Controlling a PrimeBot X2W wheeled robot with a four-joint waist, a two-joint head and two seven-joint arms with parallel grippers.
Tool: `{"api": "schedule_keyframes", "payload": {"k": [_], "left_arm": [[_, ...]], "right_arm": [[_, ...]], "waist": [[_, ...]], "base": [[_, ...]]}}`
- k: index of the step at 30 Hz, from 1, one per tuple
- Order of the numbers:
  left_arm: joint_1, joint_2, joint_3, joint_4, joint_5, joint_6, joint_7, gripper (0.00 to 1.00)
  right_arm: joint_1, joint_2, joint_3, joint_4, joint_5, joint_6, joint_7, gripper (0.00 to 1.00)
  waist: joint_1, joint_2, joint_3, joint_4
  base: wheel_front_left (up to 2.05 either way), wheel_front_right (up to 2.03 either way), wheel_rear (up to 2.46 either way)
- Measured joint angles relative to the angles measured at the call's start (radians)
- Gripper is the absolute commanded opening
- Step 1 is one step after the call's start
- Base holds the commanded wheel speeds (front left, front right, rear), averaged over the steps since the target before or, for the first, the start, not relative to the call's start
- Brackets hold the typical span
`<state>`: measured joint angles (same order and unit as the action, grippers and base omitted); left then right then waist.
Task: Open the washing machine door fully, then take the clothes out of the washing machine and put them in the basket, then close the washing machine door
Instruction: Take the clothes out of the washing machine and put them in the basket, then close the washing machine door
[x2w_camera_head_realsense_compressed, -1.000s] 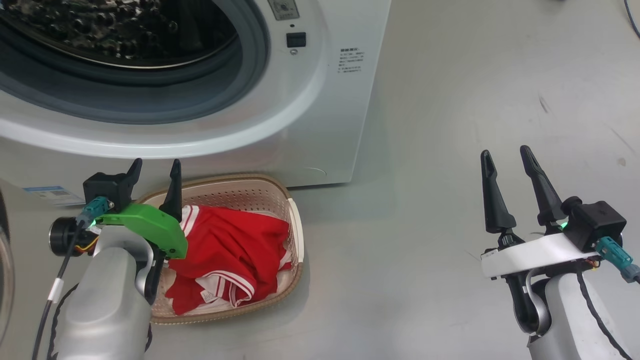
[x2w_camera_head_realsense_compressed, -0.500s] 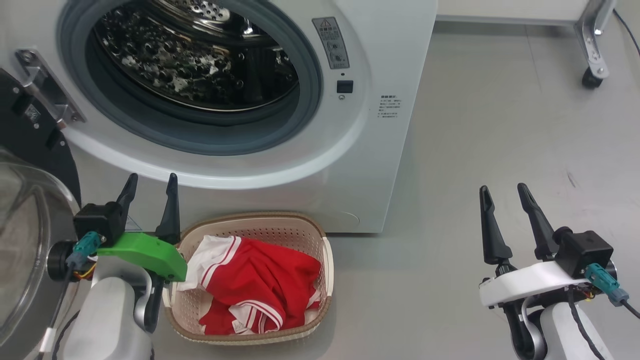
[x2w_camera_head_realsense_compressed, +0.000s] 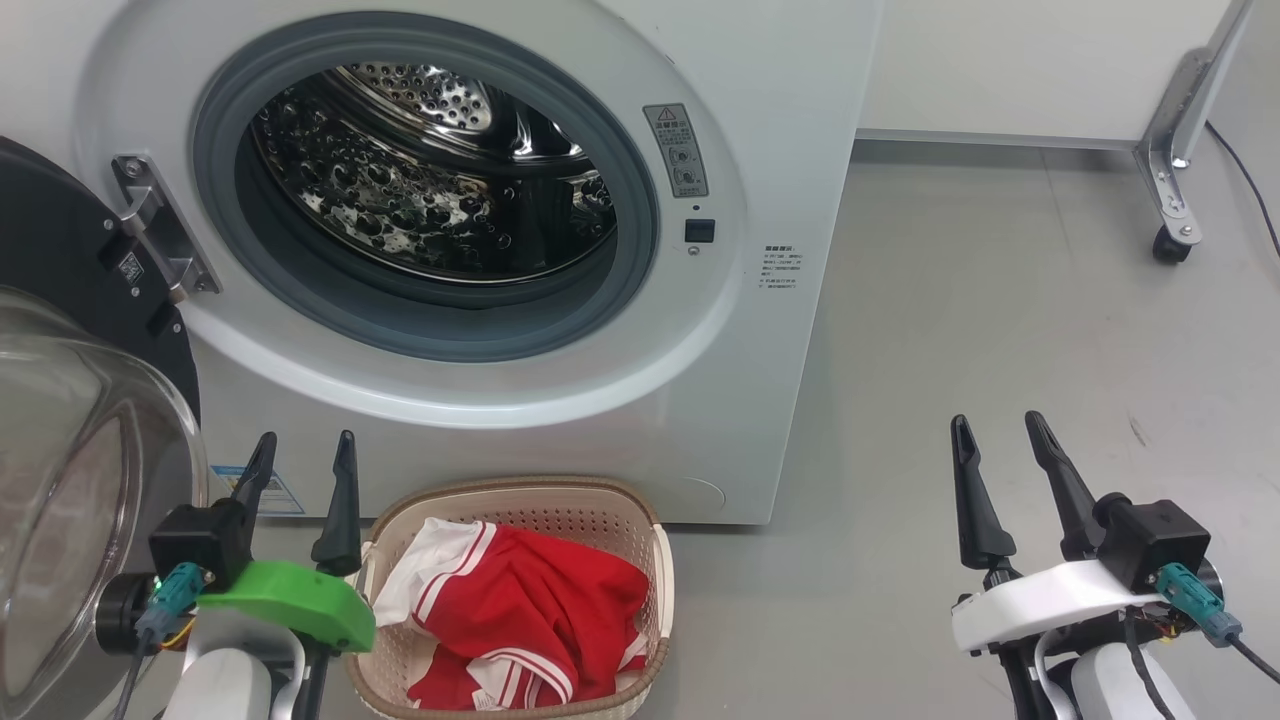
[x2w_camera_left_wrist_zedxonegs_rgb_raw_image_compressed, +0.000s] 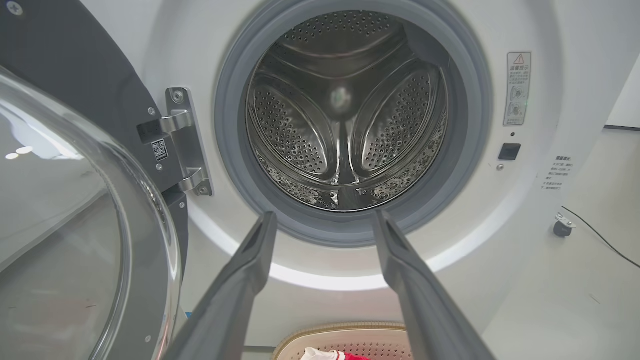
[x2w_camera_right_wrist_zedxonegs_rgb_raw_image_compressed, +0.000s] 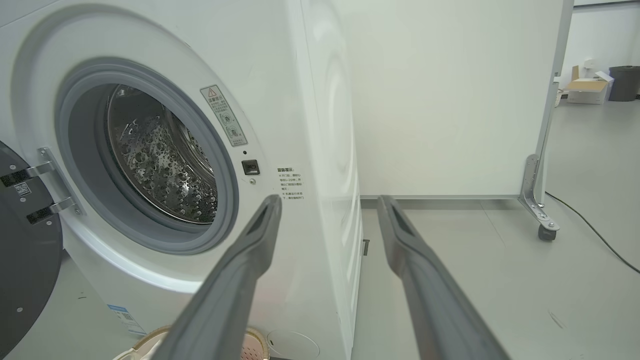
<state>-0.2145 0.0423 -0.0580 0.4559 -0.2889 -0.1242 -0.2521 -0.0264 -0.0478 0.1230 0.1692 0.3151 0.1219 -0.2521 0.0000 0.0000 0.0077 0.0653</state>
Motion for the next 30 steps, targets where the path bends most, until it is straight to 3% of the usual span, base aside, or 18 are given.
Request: {"api": "schedule_keyframes", "payload": {"k": [30], "left_arm": [[0.099,0.000,0.000,-0.121,0.000,0.000,0.000,1.00]], "right_arm": [[0.017,0.000,0.000,-0.019,0.001,0.000,0.000,1.00]], "waist": [[0.0000,0.0000,-0.011,-0.024]], "base": [[0.00,0.00,0.00]]}}
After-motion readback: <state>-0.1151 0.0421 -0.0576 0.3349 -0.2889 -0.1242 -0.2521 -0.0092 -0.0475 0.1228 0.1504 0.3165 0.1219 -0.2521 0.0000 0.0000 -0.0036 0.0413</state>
